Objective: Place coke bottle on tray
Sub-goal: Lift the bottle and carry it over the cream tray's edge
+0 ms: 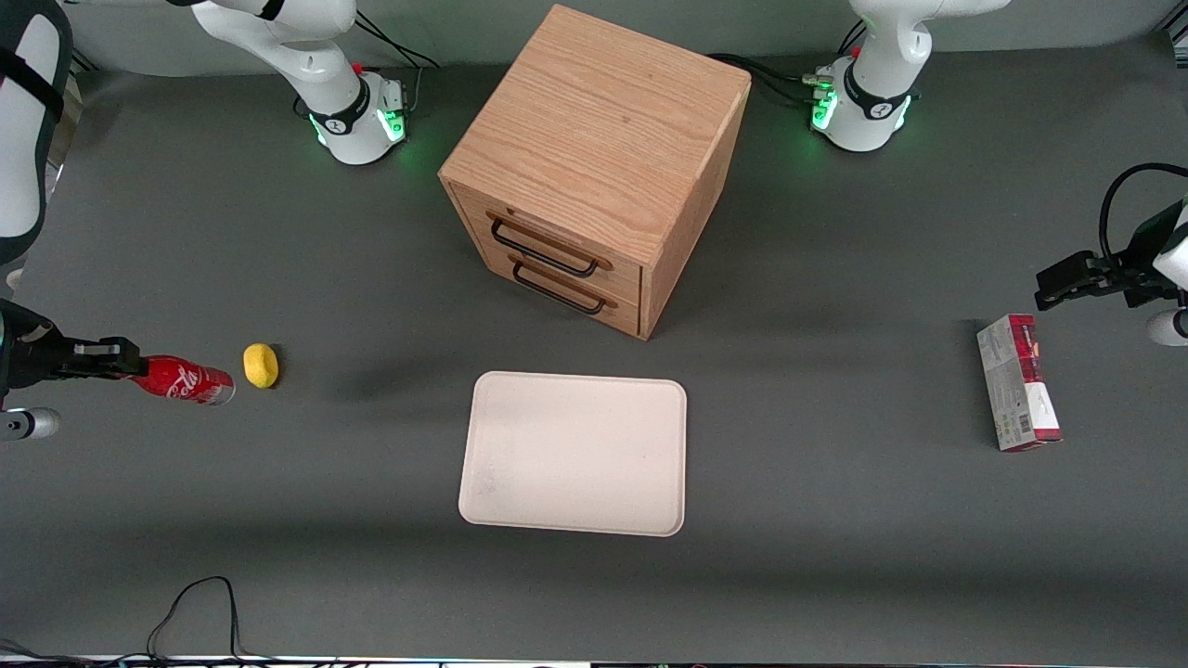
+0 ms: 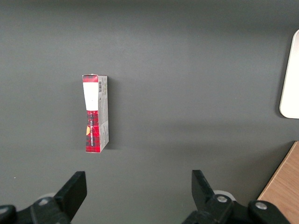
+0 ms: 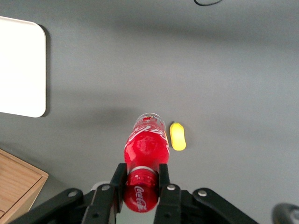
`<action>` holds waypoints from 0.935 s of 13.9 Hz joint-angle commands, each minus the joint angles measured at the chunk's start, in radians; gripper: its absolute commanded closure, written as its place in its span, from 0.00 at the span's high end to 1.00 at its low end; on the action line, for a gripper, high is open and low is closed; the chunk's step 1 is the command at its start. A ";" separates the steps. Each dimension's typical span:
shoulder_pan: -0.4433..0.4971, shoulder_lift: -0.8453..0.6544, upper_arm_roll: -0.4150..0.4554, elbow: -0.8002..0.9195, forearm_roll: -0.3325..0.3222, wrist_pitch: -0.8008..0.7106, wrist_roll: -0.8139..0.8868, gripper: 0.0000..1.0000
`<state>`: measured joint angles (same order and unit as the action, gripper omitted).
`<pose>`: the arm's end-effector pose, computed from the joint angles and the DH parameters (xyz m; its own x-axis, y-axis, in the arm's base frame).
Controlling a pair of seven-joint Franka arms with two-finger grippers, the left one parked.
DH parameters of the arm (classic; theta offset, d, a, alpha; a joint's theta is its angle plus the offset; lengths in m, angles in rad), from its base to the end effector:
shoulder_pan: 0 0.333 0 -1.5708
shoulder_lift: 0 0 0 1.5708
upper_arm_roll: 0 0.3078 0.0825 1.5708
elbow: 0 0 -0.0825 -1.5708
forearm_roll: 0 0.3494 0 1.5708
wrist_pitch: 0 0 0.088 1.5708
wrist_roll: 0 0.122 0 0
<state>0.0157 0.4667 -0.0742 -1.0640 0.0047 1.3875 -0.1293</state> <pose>0.6270 -0.0244 0.5345 0.9867 0.0753 -0.1441 0.0775 -0.9969 0.0102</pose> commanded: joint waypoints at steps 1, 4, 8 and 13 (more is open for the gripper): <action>0.051 0.087 0.001 0.096 0.008 -0.018 0.133 0.00; 0.107 0.235 0.081 0.209 0.012 0.062 0.365 0.00; 0.206 0.323 0.148 0.219 0.008 0.285 0.675 0.00; 0.288 0.397 0.142 0.217 0.006 0.453 0.812 0.00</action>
<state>0.2857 0.8290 0.0740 -0.9077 0.0080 1.8362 0.6493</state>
